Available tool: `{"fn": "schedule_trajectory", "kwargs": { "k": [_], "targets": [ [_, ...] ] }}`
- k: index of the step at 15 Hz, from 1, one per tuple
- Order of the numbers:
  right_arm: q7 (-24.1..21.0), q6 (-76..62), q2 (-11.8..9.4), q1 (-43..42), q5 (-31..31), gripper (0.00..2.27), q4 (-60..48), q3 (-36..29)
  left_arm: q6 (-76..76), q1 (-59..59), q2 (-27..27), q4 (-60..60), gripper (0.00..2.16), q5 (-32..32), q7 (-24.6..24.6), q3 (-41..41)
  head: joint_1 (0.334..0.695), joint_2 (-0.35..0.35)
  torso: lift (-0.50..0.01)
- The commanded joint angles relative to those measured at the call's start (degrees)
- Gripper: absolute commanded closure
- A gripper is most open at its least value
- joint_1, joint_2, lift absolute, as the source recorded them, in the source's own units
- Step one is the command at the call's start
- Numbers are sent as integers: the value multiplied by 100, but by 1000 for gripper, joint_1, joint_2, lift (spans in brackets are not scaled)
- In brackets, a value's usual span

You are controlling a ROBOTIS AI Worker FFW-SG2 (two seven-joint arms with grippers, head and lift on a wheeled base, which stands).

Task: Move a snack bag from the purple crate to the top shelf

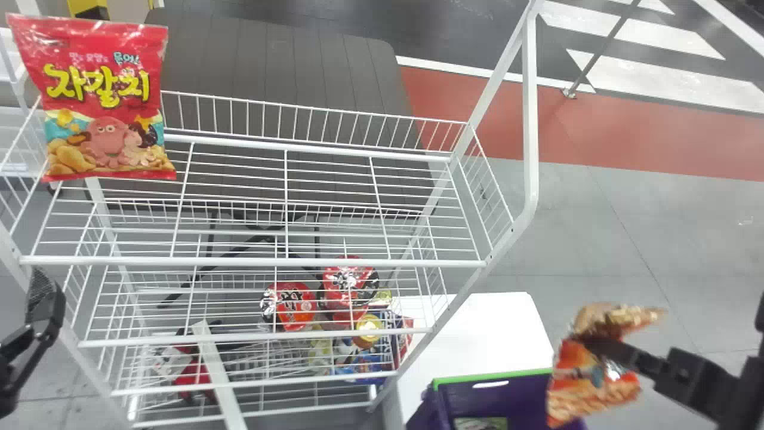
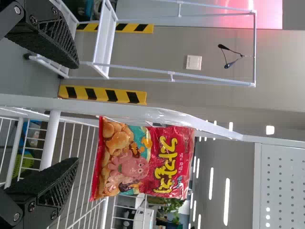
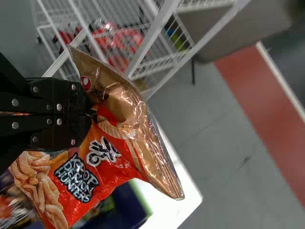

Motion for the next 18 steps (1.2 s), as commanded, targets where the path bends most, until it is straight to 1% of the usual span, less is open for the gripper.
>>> {"fn": "schedule_trajectory", "kwargs": {
  "k": [1, 2, 4, 5, 6, 7, 8, 9, 10, 11, 12, 13, 14, 15, 16, 18],
  "targets": [
    [70, 29, 260, -115, -250, 2250, -942, 281, 0, -3, -1, 9, 137, 2, 0, 5, 695, -319, -1],
    [70, 29, 260, -194, -488, 2250, -1179, 369, 0, -3, -1, 9, 137, 2, 0, 5, 695, -260, -1],
    [-18, 29, 312, -413, -1120, 2253, -1513, 510, -18, -3, -1, 9, 137, 2, 0, 5, 695, -201, -1],
    [-106, 29, 344, -510, -1208, 2253, -1628, 712, -18, -3, -1, 0, 137, 2, 0, 14, 695, -146, -1],
    [-220, 29, 344, -563, -1217, 2253, -1698, 976, -35, -3, -1, 0, 137, 2, 0, 14, 695, -146, -1],
    [-361, 29, 344, -572, -1226, 2253, -1751, 1274, -35, 6, -1, 0, 137, 2, 0, 22, 695, -94, -1],
    [-519, 29, 344, -572, -1446, 2253, -1759, 1521, -35, -3, -1, 0, 137, 2, 0, 22, 695, -70, -1],
    [-888, 29, 344, -545, -1964, 2253, -1715, 1670, -35, 6, -1, 0, 137, 2, 0, 22, 695, -50, -1],
    [-1240, 29, 344, -440, -2536, 2253, -1575, 1846, -35, -3, 8, 0, 137, 2, 0, 14, 695, -9, -1],
    [-1503, 29, 344, -290, -2940, 2253, -1425, 2057, -35, 6, 8, 0, 137, -7, 0, 22, 695, 16, -1],
    [-1978, 29, 344, 26, -3327, 2253, -1302, 2435, -35, 6, 8, -9, 137, 2, 0, 14, 695, 40, -1],
    [-2215, 29, 344, 369, -3406, 2253, -1171, 2927, -35, 15, 17, -18, 137, 2, 0, 14, 695, 73, -1],
    [-2312, 29, 344, 545, -3406, 2253, -1030, 3278, -35, 24, 17, -26, 137, 2, 0, 14, 695, 108, -1],
    [-2417, 29, 344, 641, -3406, 2253, -793, 3621, -35, 32, 17, -35, 137, -7, 0, 14, 695, 189, -1],
    [-2497, 29, 344, 676, -3441, 2253, -617, 3867, -18, 50, 26, -53, 137, -7, 0, 14, 695, 234, -1],
    [-2611, 29, 344, 703, -3511, 2253, -582, 4122, -18, 94, 35, -105, 137, -7, 0, 40, 695, 301, -1]
  ]
}}
